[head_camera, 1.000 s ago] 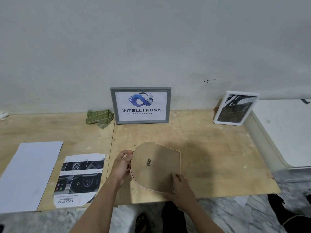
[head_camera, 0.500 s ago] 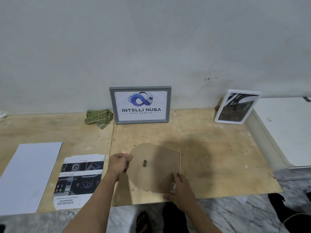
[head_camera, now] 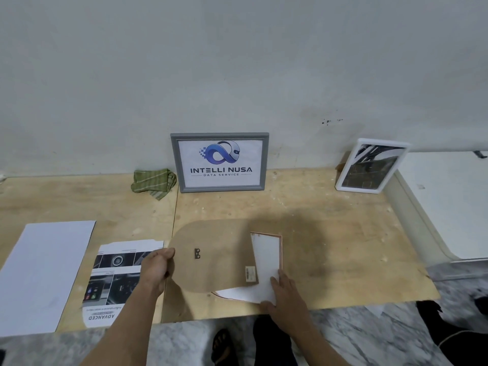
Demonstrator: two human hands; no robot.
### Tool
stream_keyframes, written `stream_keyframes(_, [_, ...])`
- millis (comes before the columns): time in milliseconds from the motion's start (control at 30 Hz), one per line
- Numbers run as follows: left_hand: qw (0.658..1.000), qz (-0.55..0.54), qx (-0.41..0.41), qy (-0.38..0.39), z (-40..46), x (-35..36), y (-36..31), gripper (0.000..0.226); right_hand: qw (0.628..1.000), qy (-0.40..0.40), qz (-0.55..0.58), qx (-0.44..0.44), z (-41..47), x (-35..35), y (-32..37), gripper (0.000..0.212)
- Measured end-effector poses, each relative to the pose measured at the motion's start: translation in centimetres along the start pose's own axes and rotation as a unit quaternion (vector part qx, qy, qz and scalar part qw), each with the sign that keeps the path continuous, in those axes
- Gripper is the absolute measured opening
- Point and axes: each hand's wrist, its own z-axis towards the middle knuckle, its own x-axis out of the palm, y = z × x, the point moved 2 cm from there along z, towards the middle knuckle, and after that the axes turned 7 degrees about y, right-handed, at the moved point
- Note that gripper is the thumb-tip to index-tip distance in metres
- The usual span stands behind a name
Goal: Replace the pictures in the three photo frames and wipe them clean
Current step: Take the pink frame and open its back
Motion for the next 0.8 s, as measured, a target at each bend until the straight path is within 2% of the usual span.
stream_keyframes(67, [1.0,0.001,0.003,0.015,-0.1,0.0,-0.3,0.011,0.998,-0.036,0.051,-0.002,0.2,-0.2,0.1,0.057])
stream_keyframes(133, [0.999,0.008,-0.004,0.039,-0.2,0.6,-0.3,0.008,0.981,-0.087,0.173,0.013,0.4,-1.0,0.1,0.048])
stream_keyframes(233, [0.996,0.002,-0.019,0.086,-0.7,2.7,-0.3,0.01,0.912,-0.115,0.389,0.055,0.4,-3.3,0.3,0.033])
stream_keyframes(300, [0.992,-0.002,-0.035,0.118,-1.2,4.7,-0.1,0.012,0.888,-0.107,0.442,0.074,0.0,-5.1,0.1,0.022])
stream_keyframes(467, [0.99,0.033,-0.036,0.134,-2.9,9.1,0.4,0.012,0.842,-0.157,0.496,0.142,-0.4,-7.7,-3.2,0.022])
stream_keyframes(667, [0.975,0.147,-0.004,0.165,-4.7,14.8,1.1,0.014,0.862,-0.164,0.452,0.157,-0.5,-10.1,-10.2,0.022])
stream_keyframes(800, [0.968,0.188,-0.006,0.168,-5.9,19.8,3.4,0.021,0.888,-0.158,0.393,0.18,-1.0,-11.1,-15.4,0.034])
